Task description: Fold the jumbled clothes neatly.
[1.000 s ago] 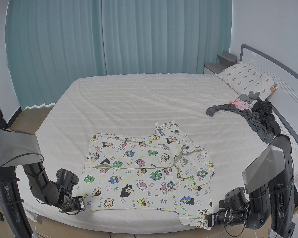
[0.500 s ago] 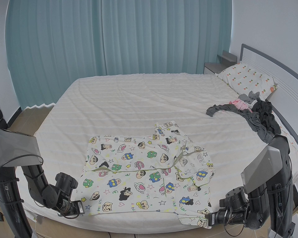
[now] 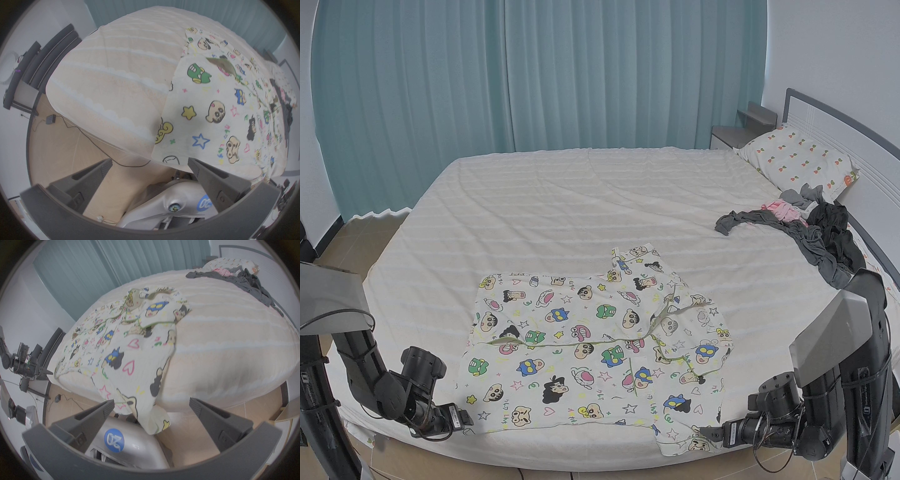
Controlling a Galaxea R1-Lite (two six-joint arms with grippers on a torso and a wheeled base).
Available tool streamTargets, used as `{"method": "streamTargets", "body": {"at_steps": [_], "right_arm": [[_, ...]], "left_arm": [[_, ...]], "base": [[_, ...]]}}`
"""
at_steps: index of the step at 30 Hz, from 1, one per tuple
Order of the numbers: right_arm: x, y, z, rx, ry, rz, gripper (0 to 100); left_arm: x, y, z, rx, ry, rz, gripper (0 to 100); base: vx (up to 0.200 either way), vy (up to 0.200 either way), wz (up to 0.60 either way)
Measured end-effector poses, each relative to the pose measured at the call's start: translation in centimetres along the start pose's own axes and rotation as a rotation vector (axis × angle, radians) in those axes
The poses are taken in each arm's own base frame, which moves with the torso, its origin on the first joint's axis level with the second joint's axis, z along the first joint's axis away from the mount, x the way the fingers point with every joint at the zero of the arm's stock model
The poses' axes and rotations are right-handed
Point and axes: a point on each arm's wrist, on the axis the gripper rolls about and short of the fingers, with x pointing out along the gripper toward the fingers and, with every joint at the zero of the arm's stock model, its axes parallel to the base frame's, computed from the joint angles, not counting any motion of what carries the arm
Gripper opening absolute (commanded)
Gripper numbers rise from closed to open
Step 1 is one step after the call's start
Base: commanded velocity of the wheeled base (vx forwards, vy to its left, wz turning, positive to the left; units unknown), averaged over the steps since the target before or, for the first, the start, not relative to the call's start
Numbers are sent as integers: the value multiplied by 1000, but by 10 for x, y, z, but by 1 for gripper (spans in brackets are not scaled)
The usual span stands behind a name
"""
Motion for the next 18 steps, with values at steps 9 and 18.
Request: {"method": "streamTargets", "body": {"at_steps": [9, 18], "right_arm": [[-20, 6, 48, 8, -251, 41, 100], [-32, 11, 83, 28, -430, 71, 100]], "left_arm": [[-55, -9, 31, -286, -126, -326, 100], [-104, -16, 45, -391, -67, -705, 100]], "base": [[67, 0, 0], [200, 0, 0]]}}
